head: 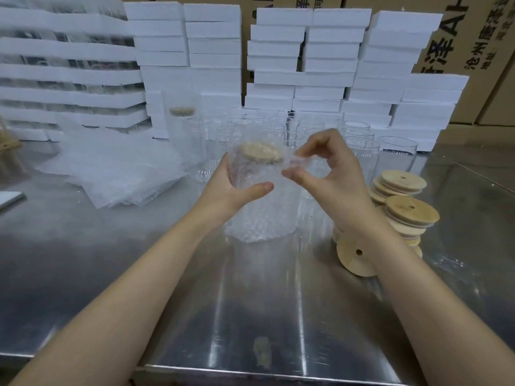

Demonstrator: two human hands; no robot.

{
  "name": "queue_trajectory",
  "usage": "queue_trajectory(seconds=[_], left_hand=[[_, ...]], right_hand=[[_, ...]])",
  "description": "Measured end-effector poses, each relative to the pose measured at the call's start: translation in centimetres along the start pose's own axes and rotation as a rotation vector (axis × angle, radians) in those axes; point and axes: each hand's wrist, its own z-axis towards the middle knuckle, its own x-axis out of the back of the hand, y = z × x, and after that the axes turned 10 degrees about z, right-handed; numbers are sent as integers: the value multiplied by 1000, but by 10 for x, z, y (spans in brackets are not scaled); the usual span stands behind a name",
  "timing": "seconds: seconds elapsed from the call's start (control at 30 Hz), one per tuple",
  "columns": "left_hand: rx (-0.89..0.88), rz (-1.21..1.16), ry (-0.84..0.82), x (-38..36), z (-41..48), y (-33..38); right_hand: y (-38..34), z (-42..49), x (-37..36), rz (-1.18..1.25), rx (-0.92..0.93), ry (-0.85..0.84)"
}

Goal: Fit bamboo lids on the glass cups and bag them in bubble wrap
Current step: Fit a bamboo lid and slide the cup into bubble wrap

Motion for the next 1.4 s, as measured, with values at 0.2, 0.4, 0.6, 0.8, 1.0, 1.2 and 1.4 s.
queue_trajectory(seconds=[0.2,0.4,0.6,0.8,1.0,1.2,1.4], left_hand=[[11,21,1,2,-2,2],[98,-279,101,3,5,2],[171,-491,-5,9,10,1],[549,303,-200,15,7,-22],[489,158,-221,-2,0,-23],[315,359,-123,-7,-4,-22],[209,536,-82,0,1,-35]], right_hand=[[-9,9,19,265,47,263],[3,-5,-12,85,-430,-141],[22,-21,-37,3,-493,-24],[23,-5,-20,343,-375,244],[25,-7,-20,287,-384,189],[27,-16,-28,157,-343,-28],[36,-20,-29,147,-394,6]])
